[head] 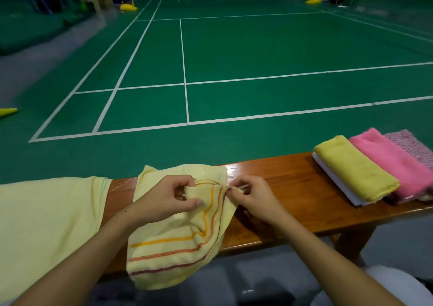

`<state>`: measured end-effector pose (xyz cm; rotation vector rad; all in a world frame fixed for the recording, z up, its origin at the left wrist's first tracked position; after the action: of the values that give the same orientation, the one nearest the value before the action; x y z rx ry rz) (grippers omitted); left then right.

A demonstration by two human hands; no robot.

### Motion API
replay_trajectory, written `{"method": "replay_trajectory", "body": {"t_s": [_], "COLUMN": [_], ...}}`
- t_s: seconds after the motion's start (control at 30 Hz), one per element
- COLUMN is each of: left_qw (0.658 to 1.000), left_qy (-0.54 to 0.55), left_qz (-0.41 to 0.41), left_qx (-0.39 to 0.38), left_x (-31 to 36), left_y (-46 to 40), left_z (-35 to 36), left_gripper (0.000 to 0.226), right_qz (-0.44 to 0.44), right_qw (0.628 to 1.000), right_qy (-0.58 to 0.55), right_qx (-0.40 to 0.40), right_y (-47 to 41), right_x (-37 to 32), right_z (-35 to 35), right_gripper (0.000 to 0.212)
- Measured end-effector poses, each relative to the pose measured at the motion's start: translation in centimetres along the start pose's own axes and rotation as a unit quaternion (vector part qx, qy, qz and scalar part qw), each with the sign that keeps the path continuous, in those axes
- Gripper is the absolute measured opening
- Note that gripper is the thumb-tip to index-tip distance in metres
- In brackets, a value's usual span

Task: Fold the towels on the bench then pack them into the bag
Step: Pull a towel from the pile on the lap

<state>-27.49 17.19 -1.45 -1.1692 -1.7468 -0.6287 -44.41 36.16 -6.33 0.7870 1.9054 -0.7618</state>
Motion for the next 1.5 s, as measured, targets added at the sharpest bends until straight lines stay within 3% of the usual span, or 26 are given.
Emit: {"method": "replay_trajectory", "body": {"t_s": [0.1, 0.2, 0.37, 0.7, 0.9, 1.07, 1.33, 1.5], "left_qw": [1.000, 0.999, 0.999, 0.992, 0.969, 0.937, 0.919, 0.937], "left_qy": [0.022, 0.038, 0.019, -0.111, -0.207, -0.264, -0.259, -0.191], "left_qz": [-0.008, -0.011, -0.006, 0.031, 0.099, 0.174, 0.204, 0.185], "left_qx": [0.009, 0.016, 0.030, 0.050, 0.085, 0.148, 0.217, 0.226], "left_x": [-0.2, -0.4, -0.7, -1.4, -1.4, -0.8, 0.1, 0.4], "left_y": [0.5, 0.7, 0.9, 0.7, 0.6, 0.4, 0.1, -0.5], "left_z": [-0.8, -1.5, -2.6, -3.3, -3.8, -3.9, -2.6, -2.3], "left_gripper": [0.019, 0.019, 0.017, 0.022, 0.025, 0.049, 0.046, 0.037], "right_qz": [0.018, 0.080, 0.145, 0.139, 0.038, -0.059, -0.188, -0.182], "right_qw": [0.999, 0.986, 0.956, 0.949, 0.977, 0.997, 0.961, 0.952], "right_qy": [-0.031, -0.147, -0.249, -0.282, -0.211, -0.042, 0.185, 0.232], "right_qx": [0.009, -0.001, 0.051, 0.019, 0.017, 0.005, 0.086, 0.081], "right_y": [-0.4, -0.6, -0.4, -0.8, -1.5, -2.0, -2.1, -2.0], "right_x": [-0.1, 0.0, -0.4, -2.2, -2.6, -2.5, -3.6, -4.4], "right_z": [1.5, 3.0, 4.4, 2.1, 0.1, -0.6, -0.8, -1.9], "right_gripper": [0.005, 0.005, 0.011, 0.014, 0.015, 0.014, 0.014, 0.037]}}
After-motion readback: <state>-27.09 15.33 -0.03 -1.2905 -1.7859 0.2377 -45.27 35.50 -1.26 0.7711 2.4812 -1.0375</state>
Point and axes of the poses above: each hand's wrist, its own y-axis away from the middle knuckle, its own z-axis out of the palm, x = y × z, the point moved 2 cm from there along -y, towards the middle knuckle, and after that the axes turned 15 degrees about x, right-handed, at the moved point
